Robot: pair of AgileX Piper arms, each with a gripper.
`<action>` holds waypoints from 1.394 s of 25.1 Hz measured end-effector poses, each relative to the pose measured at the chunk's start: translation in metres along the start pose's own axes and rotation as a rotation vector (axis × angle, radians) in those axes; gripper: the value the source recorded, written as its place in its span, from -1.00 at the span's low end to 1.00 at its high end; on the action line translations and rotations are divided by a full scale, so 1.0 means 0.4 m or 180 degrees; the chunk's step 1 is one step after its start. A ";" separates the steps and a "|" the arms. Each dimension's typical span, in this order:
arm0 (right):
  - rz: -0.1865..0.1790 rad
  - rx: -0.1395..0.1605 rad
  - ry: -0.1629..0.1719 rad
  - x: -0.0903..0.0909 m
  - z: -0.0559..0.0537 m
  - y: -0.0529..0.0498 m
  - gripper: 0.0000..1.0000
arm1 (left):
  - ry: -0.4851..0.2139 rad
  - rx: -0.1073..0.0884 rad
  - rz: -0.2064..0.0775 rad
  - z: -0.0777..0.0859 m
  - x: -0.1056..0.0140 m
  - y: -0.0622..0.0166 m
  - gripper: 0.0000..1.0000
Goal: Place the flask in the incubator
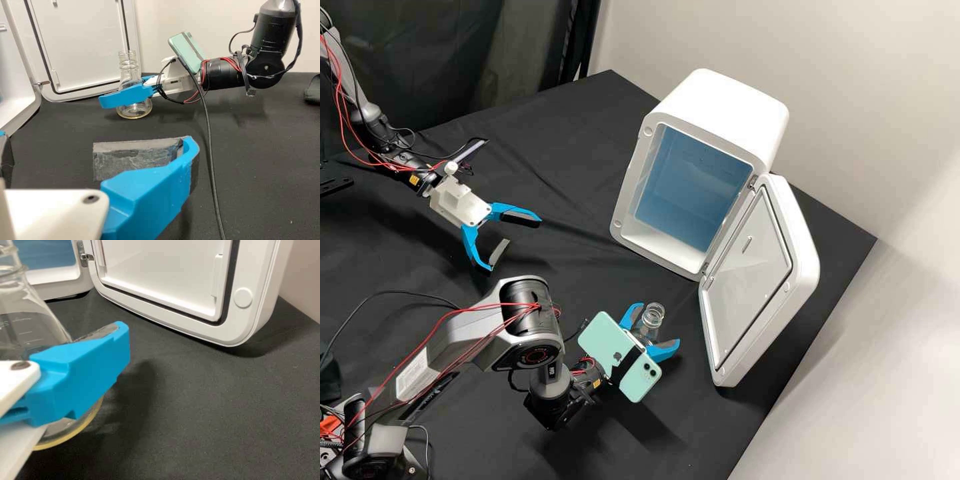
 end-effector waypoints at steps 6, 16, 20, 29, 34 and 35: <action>0.0004 0.0004 -0.0002 0.001 -0.002 -0.001 -1.00 | 0.0000 0.0000 0.0000 0.000 0.000 0.000 1.00; -0.0023 0.0024 0.0025 0.006 -0.010 -0.009 -1.00 | -0.0025 -0.0064 -0.0011 0.002 0.000 -0.001 1.00; -0.0024 0.0023 0.0026 0.006 -0.010 -0.009 -1.00 | -0.0048 -0.0166 -0.0010 0.002 0.001 0.001 1.00; -0.0036 0.0064 0.0010 0.001 -0.010 -0.014 -1.00 | 0.0130 -0.0183 -0.0031 -0.058 0.019 -0.001 1.00; -0.0051 0.0061 0.0024 0.004 -0.015 -0.019 -1.00 | 0.0326 -0.0184 -0.0044 -0.107 0.019 0.009 1.00; -0.0055 0.0060 0.0028 0.004 -0.016 -0.019 -1.00 | 0.0349 -0.0182 -0.0046 -0.113 0.019 0.011 1.00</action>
